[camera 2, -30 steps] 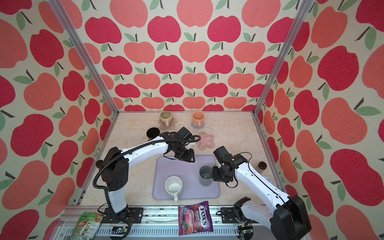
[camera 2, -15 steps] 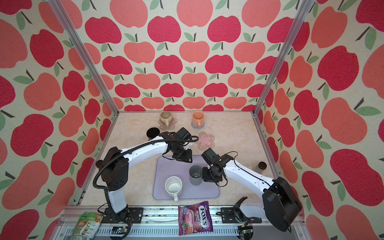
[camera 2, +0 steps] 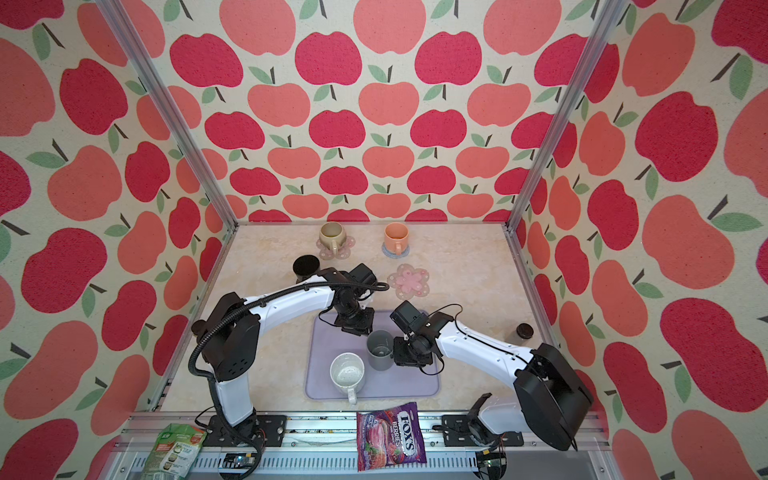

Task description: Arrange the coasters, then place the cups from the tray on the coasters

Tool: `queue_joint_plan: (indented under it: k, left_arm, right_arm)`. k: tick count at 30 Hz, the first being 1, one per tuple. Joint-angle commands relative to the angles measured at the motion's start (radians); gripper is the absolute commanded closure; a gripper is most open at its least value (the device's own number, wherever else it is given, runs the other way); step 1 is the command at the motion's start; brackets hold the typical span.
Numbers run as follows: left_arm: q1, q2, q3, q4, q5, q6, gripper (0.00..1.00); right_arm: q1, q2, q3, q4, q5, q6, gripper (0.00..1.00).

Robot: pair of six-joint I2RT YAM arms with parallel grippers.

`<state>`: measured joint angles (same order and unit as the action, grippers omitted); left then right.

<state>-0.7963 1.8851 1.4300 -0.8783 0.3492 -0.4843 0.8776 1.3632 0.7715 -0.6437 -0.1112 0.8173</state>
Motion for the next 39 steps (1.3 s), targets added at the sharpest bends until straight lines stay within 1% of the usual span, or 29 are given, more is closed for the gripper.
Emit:
queue_joint_plan:
  k: [1,6,12,17,20,22,25,30,34,39]
  left_arm:
    - [-0.003,-0.037,-0.010,0.004,0.044,-0.026,0.61]
    - [-0.003,-0.035,-0.010,0.034,0.077,-0.028,0.61]
    - [0.000,-0.032,0.008,0.030,0.074,-0.011,0.61]
    - [0.006,-0.031,0.015,0.018,0.061,-0.004,0.61]
    - [0.008,-0.033,0.015,0.021,0.061,-0.005,0.61]
    - [0.006,-0.032,0.016,0.018,0.062,-0.007,0.61]
    - [0.008,-0.033,0.018,0.012,0.054,-0.007,0.61]
    - [0.009,-0.038,0.026,0.001,0.042,-0.009,0.61]
    - [0.009,-0.050,0.028,-0.006,0.027,-0.011,0.61]
    - [0.015,-0.070,0.013,-0.010,0.004,-0.019,0.62]
  right_arm:
    - [0.015,0.013,0.038,0.019,-0.006,0.011,0.64]
    - [0.015,-0.022,0.039,-0.013,0.024,0.004,0.64]
    - [-0.008,-0.116,0.082,-0.161,0.109,-0.068,0.63]
    - [-0.081,-0.207,0.109,-0.242,0.165,-0.100,0.62]
    - [-0.143,-0.256,0.109,-0.232,0.186,-0.136,0.60]
    - [-0.183,-0.265,0.115,-0.214,0.177,-0.169,0.58]
    - [-0.226,-0.234,0.136,-0.173,0.148,-0.224,0.57]
    - [-0.249,-0.109,0.202,-0.112,0.108,-0.319,0.55]
    - [-0.258,-0.002,0.256,-0.070,0.064,-0.351,0.55]
    - [-0.255,0.098,0.313,-0.080,0.017,-0.371,0.55]
